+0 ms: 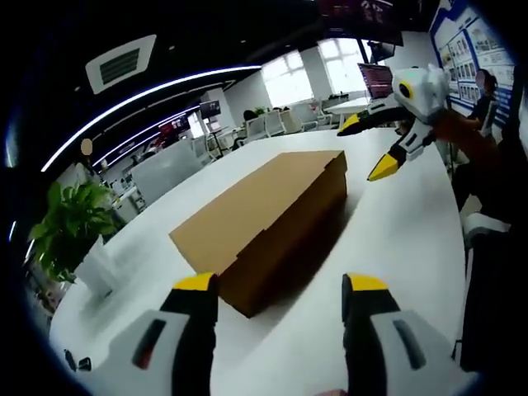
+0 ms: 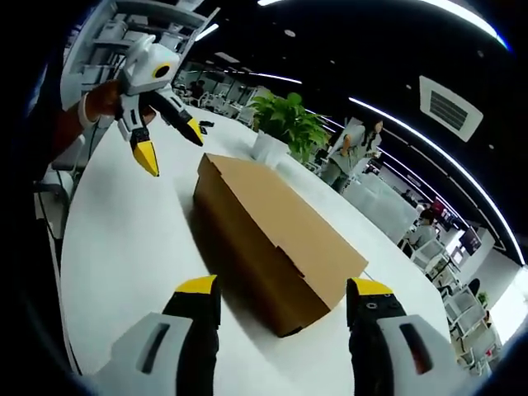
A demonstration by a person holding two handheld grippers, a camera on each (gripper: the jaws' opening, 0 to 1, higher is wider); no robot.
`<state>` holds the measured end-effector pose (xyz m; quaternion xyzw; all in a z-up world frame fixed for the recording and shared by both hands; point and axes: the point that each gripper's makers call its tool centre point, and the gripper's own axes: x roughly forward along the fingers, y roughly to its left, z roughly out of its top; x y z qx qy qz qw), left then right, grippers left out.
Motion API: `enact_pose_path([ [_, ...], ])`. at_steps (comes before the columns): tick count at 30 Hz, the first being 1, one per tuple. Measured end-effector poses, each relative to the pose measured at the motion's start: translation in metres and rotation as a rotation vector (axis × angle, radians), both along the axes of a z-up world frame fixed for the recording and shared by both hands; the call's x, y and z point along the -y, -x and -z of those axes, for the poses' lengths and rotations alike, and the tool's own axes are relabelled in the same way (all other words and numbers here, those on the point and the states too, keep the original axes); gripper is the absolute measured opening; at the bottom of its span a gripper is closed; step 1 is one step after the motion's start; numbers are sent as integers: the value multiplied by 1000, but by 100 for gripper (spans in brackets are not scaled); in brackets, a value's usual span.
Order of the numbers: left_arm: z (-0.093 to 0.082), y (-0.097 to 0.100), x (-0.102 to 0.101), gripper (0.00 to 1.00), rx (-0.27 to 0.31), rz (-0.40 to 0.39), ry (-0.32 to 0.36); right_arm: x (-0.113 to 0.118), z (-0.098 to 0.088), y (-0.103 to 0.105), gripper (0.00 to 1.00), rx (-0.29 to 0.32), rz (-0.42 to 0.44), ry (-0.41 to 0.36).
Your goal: Operate the shoe box by opening the lid, removing the specified soft item, and placing it in the target area until the item is outside and the box remains undamaged.
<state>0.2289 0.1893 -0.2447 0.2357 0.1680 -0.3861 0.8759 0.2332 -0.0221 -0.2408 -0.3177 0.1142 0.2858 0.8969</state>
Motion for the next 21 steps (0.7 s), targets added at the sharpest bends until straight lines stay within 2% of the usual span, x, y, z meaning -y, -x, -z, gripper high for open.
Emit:
enact_pose_path([
  [15,0,-3,1,59,33,23,-26,2,6,-9,63,6,6,46],
  [21,2,-5,1,60,52,28,-67,3,4,-9,63,14,10,63],
])
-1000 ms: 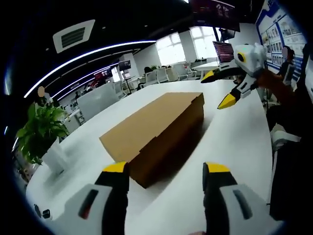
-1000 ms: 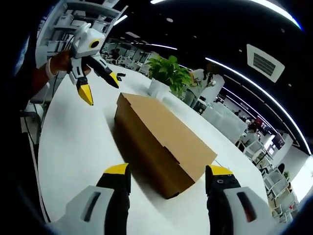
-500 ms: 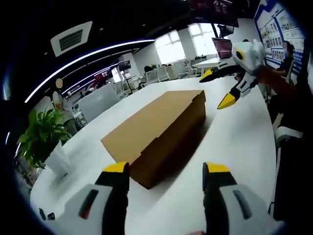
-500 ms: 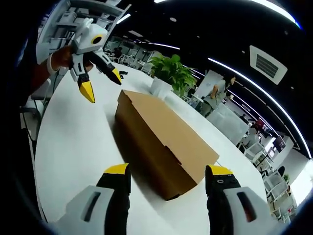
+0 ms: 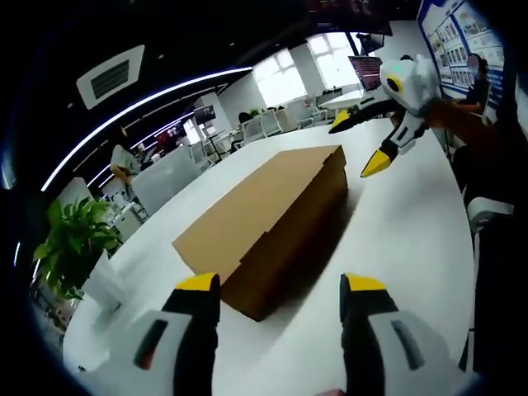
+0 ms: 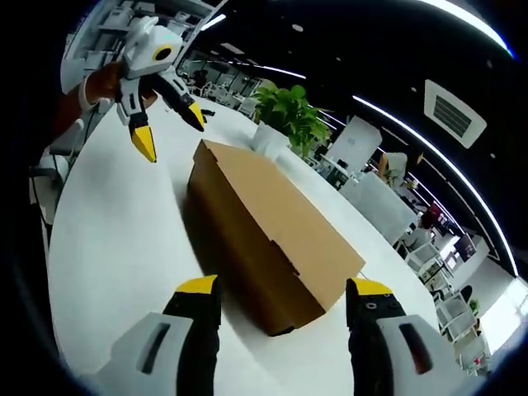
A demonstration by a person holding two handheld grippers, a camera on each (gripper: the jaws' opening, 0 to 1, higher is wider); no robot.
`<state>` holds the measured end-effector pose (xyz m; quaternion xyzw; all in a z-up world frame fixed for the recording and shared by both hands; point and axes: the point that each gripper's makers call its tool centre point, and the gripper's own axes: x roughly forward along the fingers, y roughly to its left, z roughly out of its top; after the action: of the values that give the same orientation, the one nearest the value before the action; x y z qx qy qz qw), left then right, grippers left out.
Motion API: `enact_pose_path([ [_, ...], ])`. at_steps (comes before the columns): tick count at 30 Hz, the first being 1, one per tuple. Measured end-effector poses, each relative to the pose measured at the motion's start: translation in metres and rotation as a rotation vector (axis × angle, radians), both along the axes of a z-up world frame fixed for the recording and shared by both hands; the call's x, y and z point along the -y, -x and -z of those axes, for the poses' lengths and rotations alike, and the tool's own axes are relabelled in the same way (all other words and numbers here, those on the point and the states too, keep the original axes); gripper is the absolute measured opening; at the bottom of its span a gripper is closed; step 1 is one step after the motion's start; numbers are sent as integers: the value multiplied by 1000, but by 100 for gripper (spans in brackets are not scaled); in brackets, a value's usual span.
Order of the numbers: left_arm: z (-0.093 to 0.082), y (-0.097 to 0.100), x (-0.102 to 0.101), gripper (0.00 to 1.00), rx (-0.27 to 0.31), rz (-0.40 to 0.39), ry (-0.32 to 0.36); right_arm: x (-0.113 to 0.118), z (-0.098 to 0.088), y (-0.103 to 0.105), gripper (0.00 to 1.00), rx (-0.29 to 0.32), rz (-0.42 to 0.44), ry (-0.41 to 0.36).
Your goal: Operate the shoe box by opening the lid, removing the specified soft item, and placing it in the target area until the item is outside and the box remains undamaged.
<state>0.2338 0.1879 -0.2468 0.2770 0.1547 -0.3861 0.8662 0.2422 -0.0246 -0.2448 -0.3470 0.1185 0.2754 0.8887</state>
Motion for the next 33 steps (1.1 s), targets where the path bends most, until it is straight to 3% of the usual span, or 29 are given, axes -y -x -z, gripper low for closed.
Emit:
enact_pose_path([
  [9,1,-10,-6,59,40,-30,-60,0,2,-3,63,7,1,25],
  [14,0,-13,-6,58,27,-32,-34,6,5,-7,62,-19,17,-5],
  [19,3,-16,-7,58,35,-35,-60,5,3,-7,62,-11,11,6],
  [33,-8,-20,-1,58,-17,-11,12,3,-1,-11,63,-49,-9,-41],
])
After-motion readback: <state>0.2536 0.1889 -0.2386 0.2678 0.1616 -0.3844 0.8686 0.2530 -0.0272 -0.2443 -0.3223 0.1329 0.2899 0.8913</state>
